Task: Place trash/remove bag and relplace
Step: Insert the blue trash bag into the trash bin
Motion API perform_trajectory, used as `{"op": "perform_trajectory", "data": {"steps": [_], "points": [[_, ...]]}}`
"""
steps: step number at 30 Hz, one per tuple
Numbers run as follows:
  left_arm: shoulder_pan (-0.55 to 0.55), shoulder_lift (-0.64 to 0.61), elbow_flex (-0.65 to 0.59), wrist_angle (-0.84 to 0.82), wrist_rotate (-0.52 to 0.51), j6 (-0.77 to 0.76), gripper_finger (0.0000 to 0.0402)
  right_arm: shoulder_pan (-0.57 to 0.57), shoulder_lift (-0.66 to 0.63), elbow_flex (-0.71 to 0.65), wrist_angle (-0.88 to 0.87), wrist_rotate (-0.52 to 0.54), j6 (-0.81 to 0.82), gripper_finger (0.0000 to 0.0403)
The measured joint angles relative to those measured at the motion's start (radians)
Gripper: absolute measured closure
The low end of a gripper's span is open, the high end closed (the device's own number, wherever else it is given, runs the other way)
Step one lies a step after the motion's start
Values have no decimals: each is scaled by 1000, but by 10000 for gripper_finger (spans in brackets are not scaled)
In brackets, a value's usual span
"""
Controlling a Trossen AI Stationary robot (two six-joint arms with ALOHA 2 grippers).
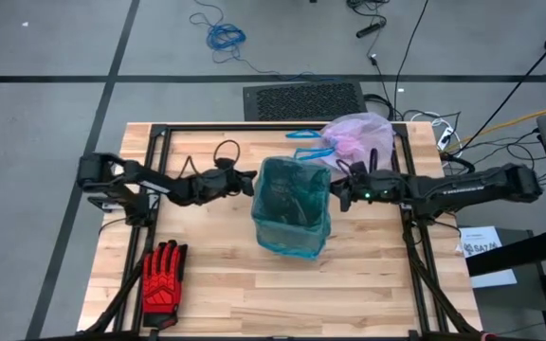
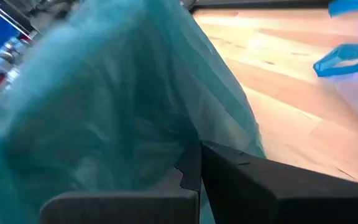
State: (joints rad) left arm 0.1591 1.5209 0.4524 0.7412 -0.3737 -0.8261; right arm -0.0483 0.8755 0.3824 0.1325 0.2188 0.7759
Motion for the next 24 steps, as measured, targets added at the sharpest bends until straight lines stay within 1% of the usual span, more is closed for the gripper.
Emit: {"op": "perform_trajectory", "data": {"steps": [5, 10, 15, 17, 19, 24], "points": [[-3, 91, 0, 84, 8, -26, 402, 0, 108, 0, 63, 0, -4, 403], [-3, 142, 0, 89, 58, -31, 402, 0, 228, 0, 130, -1, -6, 403], [-3, 172, 0, 84, 85, -32, 402, 0, 324, 0, 133, -9, -1, 403], [-3, 162, -9, 88, 85, -30, 402, 0, 314, 0, 124, -10, 10, 403], [-3, 115, -33, 83, 82, -22, 402, 0, 266, 0, 94, -10, 21, 403], [14, -47, -100, 64, 35, 2, 402, 0, 61, 0, -71, 44, 18, 403]]}}
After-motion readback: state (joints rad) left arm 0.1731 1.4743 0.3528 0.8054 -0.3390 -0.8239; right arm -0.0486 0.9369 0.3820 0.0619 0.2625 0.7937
